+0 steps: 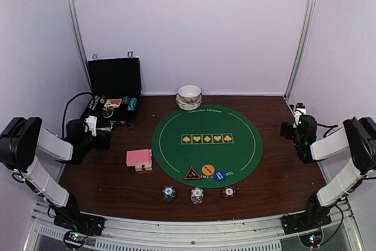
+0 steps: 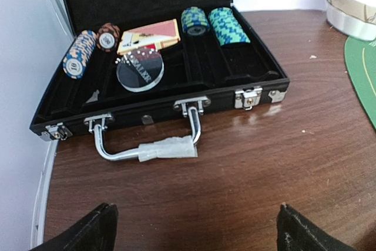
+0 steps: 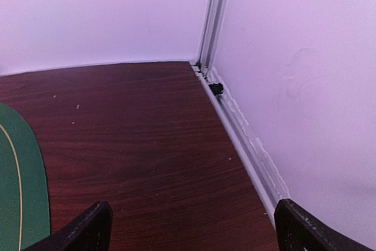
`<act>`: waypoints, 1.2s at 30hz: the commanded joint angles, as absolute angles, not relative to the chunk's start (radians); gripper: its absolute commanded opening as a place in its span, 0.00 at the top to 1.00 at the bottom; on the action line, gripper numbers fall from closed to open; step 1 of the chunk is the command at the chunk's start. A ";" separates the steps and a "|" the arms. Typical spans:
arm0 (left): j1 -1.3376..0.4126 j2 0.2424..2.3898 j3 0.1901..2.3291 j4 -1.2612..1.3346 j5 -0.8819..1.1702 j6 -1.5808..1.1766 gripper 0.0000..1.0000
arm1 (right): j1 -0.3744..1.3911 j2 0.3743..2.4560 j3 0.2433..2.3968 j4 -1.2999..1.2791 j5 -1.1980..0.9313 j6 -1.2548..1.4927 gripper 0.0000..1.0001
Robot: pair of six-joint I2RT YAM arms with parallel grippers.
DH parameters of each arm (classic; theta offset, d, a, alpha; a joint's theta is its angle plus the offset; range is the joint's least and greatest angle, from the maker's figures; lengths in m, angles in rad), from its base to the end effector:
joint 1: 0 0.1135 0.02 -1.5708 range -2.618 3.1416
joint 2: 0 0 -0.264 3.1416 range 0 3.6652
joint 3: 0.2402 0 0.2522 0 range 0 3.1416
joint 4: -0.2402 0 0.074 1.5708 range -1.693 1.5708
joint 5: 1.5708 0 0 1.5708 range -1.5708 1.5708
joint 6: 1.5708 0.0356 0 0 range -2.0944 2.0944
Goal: Distribute texas hold em gaming equipment
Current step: Move the dealer button to the dealer area.
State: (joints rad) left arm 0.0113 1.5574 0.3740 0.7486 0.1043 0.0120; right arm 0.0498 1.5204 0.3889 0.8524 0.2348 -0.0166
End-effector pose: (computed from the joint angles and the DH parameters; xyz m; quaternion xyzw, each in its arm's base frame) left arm 0.2638 -0.0007 0.1273 0.0283 0.8418 -0.0377 0.5377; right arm 0.2697 0.0051 0.1511 0.0441 0.7950 -0.0836 0.5992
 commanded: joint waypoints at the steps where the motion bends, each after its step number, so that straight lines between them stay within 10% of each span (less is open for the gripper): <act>1: 0.008 1.483 0.572 0.402 0.089 0.017 0.02 | 0.049 1.386 0.504 0.585 0.358 0.048 0.01; 19: 0.026 1.352 1.024 -0.470 0.175 0.099 0.02 | 0.044 1.353 1.088 -0.289 0.408 0.321 0.01; 27: 0.032 1.313 1.144 -0.647 0.188 0.101 0.02 | 0.050 1.406 1.170 -0.355 0.089 0.338 0.00; 36: 0.033 1.322 1.295 -0.842 0.148 0.172 0.02 | 0.379 1.471 1.281 -0.510 0.152 0.290 0.01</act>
